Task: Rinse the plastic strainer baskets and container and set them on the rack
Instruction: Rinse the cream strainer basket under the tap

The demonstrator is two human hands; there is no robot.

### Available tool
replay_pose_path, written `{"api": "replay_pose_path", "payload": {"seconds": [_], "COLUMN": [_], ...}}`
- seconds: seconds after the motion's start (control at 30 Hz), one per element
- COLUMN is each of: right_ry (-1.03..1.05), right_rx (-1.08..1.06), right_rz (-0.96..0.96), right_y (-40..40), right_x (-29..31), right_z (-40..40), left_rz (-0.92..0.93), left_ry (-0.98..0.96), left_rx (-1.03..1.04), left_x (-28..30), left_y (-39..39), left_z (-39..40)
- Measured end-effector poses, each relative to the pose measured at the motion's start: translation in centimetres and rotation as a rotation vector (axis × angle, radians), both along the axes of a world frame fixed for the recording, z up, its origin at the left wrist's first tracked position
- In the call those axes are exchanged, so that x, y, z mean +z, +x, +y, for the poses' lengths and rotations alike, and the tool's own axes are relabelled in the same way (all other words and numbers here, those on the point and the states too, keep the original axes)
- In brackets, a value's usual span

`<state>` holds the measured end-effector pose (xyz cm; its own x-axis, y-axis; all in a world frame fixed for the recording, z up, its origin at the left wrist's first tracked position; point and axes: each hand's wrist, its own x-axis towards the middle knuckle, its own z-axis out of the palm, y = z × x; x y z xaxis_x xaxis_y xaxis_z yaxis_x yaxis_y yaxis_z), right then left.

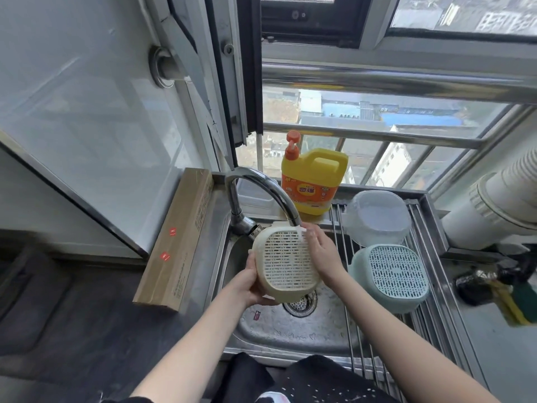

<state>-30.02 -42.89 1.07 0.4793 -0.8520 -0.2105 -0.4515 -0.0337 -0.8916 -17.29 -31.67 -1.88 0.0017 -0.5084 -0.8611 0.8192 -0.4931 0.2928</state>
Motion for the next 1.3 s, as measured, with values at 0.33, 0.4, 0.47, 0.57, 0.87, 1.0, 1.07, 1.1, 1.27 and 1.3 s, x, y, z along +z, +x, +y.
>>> {"api": "replay_pose_path", "payload": {"seconds": [0.33, 0.4, 0.47, 0.57, 0.87, 1.0, 1.07, 1.1, 1.27, 1.3], "right_ry": [0.43, 0.7, 0.866, 1.089, 1.298, 1.143, 1.028, 0.972, 0.696, 0.652], "right_rx": [-0.32, -0.415, -0.522, -0.643, -0.708, -0.673, -0.624, -0.573, -0.38, -0.357], "right_rz": [-0.064, -0.183, -0.173, -0.17, -0.317, -0.326, -0.376, -0.405, -0.155, -0.105], "right_y": [-2.9, -3.7, -4.4, -4.7, -2.7, -3.2, -3.4, -3.4, -2.1, -1.9], "right_x": [-0.7, -1.0, -1.2, -1.8, -1.0, 1.2, 1.8, 1.8, 1.1, 0.6], "right_z": [-0.3, -0.6, -0.8, -0.3, 1.3, 0.7, -0.2, -0.7, -1.7, -1.8], "left_rz": [0.077, 0.107, 0.093, 0.02, -0.085, -0.012, 0.072, 0.107, 0.165, 0.16], "left_ry": [0.14, 0.081, -0.025, -0.163, -0.227, -0.232, -0.269, -0.281, -0.13, -0.097], "left_rx": [-0.032, -0.07, -0.095, -0.083, -0.002, 0.073, 0.071, 0.076, 0.147, 0.13], "left_x": [2.6, 2.5, 2.7, 3.9, 4.4, 4.3, 4.4, 4.3, 2.2, 2.2], "left_y": [-1.7, -1.5, -1.4, -1.3, -0.4, 0.2, 0.0, -0.2, -0.7, -0.7], "left_z": [-2.4, -3.3, -4.1, -4.9, -5.3, -4.4, -3.5, -2.8, -0.3, 0.0]}}
